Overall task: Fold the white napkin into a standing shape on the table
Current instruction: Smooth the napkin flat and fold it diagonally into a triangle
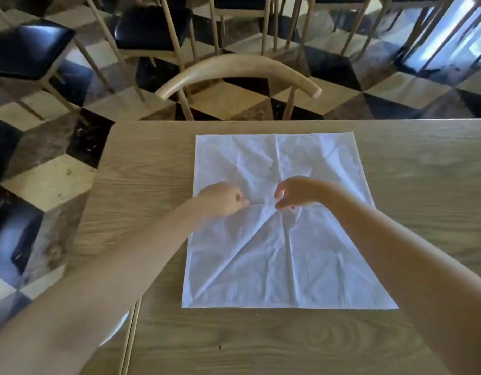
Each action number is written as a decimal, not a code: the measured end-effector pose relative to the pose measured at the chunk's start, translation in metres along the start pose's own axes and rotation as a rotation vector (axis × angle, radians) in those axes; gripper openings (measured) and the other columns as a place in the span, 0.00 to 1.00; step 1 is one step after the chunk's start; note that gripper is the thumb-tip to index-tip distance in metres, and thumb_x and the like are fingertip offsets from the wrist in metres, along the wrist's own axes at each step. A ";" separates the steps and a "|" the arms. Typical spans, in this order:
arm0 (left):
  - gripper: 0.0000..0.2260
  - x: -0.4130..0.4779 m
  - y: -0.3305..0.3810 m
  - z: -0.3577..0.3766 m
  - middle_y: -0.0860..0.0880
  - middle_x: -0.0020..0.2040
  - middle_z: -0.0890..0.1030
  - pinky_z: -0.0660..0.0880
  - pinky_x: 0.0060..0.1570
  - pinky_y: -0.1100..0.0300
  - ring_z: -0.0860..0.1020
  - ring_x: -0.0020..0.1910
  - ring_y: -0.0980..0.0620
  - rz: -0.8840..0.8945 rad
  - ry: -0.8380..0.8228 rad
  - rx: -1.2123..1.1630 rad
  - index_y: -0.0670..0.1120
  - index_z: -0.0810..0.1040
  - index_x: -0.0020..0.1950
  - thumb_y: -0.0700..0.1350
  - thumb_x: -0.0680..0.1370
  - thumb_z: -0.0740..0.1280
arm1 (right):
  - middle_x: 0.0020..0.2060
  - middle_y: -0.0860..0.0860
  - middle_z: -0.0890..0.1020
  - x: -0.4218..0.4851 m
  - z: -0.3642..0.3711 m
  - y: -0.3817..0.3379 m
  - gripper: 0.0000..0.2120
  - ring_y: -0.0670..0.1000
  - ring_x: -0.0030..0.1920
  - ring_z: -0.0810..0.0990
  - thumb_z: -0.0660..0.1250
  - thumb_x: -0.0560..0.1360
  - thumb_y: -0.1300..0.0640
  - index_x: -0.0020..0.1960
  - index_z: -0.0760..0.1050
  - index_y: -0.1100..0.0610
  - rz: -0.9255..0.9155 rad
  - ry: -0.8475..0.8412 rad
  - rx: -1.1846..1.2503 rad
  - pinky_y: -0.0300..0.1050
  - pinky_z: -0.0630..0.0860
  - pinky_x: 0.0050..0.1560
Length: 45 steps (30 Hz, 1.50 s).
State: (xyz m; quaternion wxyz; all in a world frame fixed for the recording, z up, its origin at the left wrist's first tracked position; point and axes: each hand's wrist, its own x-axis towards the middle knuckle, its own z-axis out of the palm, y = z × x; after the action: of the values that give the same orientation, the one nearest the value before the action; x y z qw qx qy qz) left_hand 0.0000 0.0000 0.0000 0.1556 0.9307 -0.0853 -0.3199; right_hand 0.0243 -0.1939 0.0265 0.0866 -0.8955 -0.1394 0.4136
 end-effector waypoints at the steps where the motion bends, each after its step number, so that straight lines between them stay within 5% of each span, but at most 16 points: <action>1: 0.16 0.005 0.001 0.003 0.46 0.48 0.78 0.72 0.48 0.54 0.77 0.51 0.45 0.010 0.080 0.000 0.45 0.77 0.53 0.55 0.79 0.58 | 0.45 0.57 0.85 0.006 0.001 0.001 0.16 0.55 0.51 0.81 0.65 0.74 0.52 0.59 0.76 0.58 -0.009 0.068 -0.014 0.47 0.76 0.55; 6: 0.12 0.035 0.000 0.020 0.45 0.53 0.73 0.68 0.47 0.54 0.71 0.56 0.44 0.049 0.461 0.074 0.44 0.73 0.56 0.49 0.77 0.61 | 0.54 0.60 0.77 0.041 0.014 0.000 0.12 0.61 0.54 0.76 0.60 0.76 0.55 0.55 0.73 0.60 0.068 0.396 0.082 0.46 0.68 0.45; 11: 0.27 0.073 -0.020 0.026 0.42 0.72 0.65 0.55 0.68 0.47 0.61 0.70 0.42 0.059 0.590 0.207 0.47 0.64 0.72 0.59 0.76 0.51 | 0.62 0.57 0.70 0.087 0.030 0.007 0.22 0.60 0.62 0.66 0.59 0.75 0.49 0.66 0.67 0.59 -0.030 0.795 -0.022 0.52 0.62 0.61; 16: 0.28 0.107 -0.038 0.016 0.52 0.78 0.48 0.38 0.73 0.46 0.43 0.76 0.52 0.003 0.553 0.183 0.51 0.48 0.76 0.60 0.80 0.49 | 0.76 0.48 0.52 0.119 0.027 0.018 0.30 0.54 0.76 0.46 0.47 0.77 0.38 0.76 0.51 0.49 -0.040 0.752 -0.116 0.57 0.41 0.74; 28: 0.29 0.108 -0.046 0.008 0.52 0.78 0.44 0.38 0.73 0.50 0.40 0.76 0.53 -0.079 0.579 0.201 0.49 0.46 0.77 0.60 0.79 0.46 | 0.77 0.48 0.46 0.079 0.007 0.145 0.28 0.51 0.76 0.42 0.43 0.79 0.41 0.76 0.45 0.48 0.244 0.775 -0.034 0.52 0.40 0.75; 32: 0.28 0.105 -0.023 0.006 0.49 0.77 0.39 0.35 0.72 0.46 0.37 0.75 0.49 -0.166 0.458 0.134 0.48 0.42 0.77 0.58 0.80 0.44 | 0.77 0.52 0.44 0.077 0.007 0.115 0.27 0.51 0.76 0.41 0.43 0.80 0.46 0.77 0.44 0.54 0.301 0.748 0.065 0.53 0.39 0.75; 37: 0.23 0.069 0.018 0.054 0.49 0.78 0.52 0.42 0.72 0.46 0.48 0.76 0.51 -0.062 0.568 0.084 0.47 0.53 0.76 0.51 0.81 0.44 | 0.77 0.53 0.48 0.077 0.069 -0.010 0.25 0.51 0.76 0.43 0.45 0.81 0.52 0.76 0.48 0.58 0.000 0.792 0.096 0.50 0.39 0.74; 40: 0.25 0.038 0.001 0.081 0.47 0.74 0.63 0.50 0.71 0.42 0.58 0.74 0.48 -0.039 0.690 0.141 0.46 0.63 0.73 0.52 0.79 0.46 | 0.76 0.53 0.55 0.073 0.095 -0.018 0.28 0.51 0.76 0.49 0.45 0.78 0.48 0.75 0.55 0.57 0.016 0.855 0.083 0.51 0.38 0.74; 45: 0.27 0.008 -0.019 0.099 0.45 0.74 0.64 0.50 0.71 0.47 0.59 0.74 0.47 -0.077 0.687 0.161 0.44 0.63 0.73 0.55 0.78 0.50 | 0.75 0.51 0.60 0.059 0.104 -0.001 0.28 0.53 0.75 0.53 0.46 0.77 0.44 0.74 0.59 0.54 0.081 0.894 0.039 0.55 0.44 0.74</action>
State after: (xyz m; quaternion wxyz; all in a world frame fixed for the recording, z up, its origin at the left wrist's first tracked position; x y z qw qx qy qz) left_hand -0.0544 -0.0076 -0.0849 0.0893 0.9958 -0.0176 0.0140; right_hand -0.0189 -0.1702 -0.0831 0.1389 -0.9892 -0.0455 -0.0083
